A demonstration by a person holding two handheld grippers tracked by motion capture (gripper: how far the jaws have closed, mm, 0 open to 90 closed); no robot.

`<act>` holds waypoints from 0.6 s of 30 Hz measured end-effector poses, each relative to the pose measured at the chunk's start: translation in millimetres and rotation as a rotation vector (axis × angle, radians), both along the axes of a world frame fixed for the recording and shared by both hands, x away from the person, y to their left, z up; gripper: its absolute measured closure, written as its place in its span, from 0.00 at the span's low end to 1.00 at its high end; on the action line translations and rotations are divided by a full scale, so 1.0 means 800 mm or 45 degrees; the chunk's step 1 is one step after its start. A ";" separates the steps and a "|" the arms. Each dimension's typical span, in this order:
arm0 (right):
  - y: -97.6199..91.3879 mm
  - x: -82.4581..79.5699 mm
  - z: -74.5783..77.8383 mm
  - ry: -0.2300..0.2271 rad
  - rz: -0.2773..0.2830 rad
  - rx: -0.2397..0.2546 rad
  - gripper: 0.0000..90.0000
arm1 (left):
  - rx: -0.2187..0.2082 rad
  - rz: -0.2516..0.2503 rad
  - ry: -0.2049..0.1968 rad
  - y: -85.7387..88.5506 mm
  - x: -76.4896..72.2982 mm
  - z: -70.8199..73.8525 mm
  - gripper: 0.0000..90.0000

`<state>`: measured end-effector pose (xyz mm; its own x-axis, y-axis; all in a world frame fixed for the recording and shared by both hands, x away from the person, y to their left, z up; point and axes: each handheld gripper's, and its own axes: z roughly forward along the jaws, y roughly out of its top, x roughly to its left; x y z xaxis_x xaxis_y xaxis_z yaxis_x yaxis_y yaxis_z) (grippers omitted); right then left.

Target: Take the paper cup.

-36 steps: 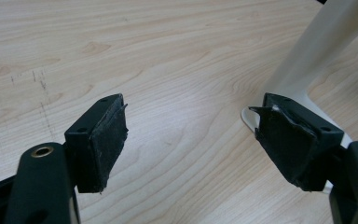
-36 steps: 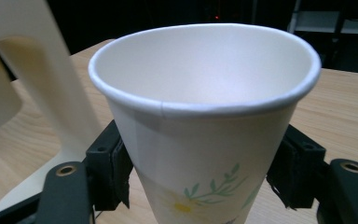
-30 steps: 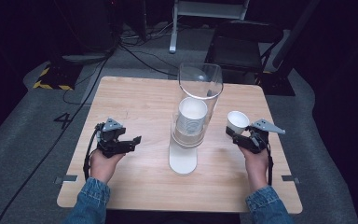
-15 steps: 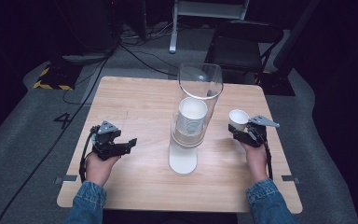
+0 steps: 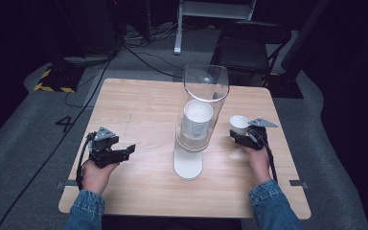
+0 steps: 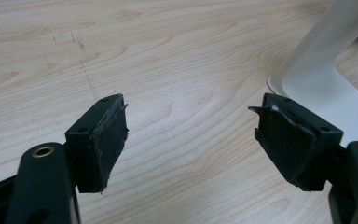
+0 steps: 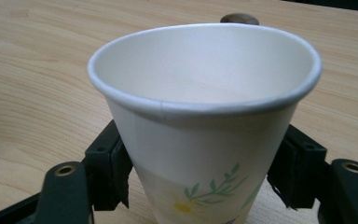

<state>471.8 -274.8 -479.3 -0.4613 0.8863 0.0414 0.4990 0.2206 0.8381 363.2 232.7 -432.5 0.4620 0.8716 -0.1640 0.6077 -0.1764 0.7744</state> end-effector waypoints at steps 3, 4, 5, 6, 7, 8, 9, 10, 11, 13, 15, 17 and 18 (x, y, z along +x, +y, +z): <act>0.002 0.001 -0.003 0.007 0.010 -0.016 0.35 | 0.002 0.002 0.003 0.000 0.000 -0.001 0.27; 0.003 0.001 -0.003 0.006 0.017 -0.026 0.35 | 0.003 0.000 0.004 0.000 0.000 -0.001 0.27; 0.003 0.001 -0.004 0.011 0.021 -0.029 0.35 | 0.005 -0.001 0.003 0.000 0.000 -0.001 0.27; 0.003 0.001 -0.005 0.020 0.021 -0.032 0.35 | 0.004 -0.003 0.004 0.000 0.000 -0.001 0.27; 0.003 0.001 -0.006 0.031 0.023 -0.028 0.34 | 0.004 -0.005 0.005 0.000 0.000 -0.001 0.27; 0.003 0.002 -0.007 0.036 0.024 -0.026 0.34 | 0.000 -0.005 0.008 -0.001 0.001 -0.001 0.27; 0.002 0.002 -0.008 0.041 0.028 -0.023 0.34 | -0.001 -0.006 0.008 -0.001 0.001 0.000 0.27; 0.002 0.001 -0.008 0.049 0.025 -0.018 0.34 | -0.002 -0.007 0.008 -0.001 0.001 0.000 0.27; 0.001 0.001 -0.008 0.053 0.025 -0.015 0.34 | -0.001 -0.008 0.004 -0.001 0.002 0.000 0.27; 0.001 0.000 -0.008 0.064 0.025 -0.013 0.33 | -0.003 -0.008 0.006 -0.002 0.002 0.000 0.27; 0.001 -0.002 -0.008 0.072 0.031 -0.023 0.33 | -0.001 -0.010 0.007 -0.002 0.003 0.000 0.27; 0.001 -0.003 -0.009 0.065 0.036 -0.035 0.33 | -0.001 -0.013 0.008 -0.003 0.004 0.000 0.27; 0.001 -0.004 -0.009 0.068 0.040 -0.038 0.33 | -0.002 -0.014 0.009 -0.003 0.004 0.000 0.27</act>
<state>468.9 -274.3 -486.5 -0.4867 0.8726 0.0404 0.5351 0.2613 0.8034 366.8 230.0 -432.7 0.4706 0.8660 -0.1691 0.6114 -0.1819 0.7702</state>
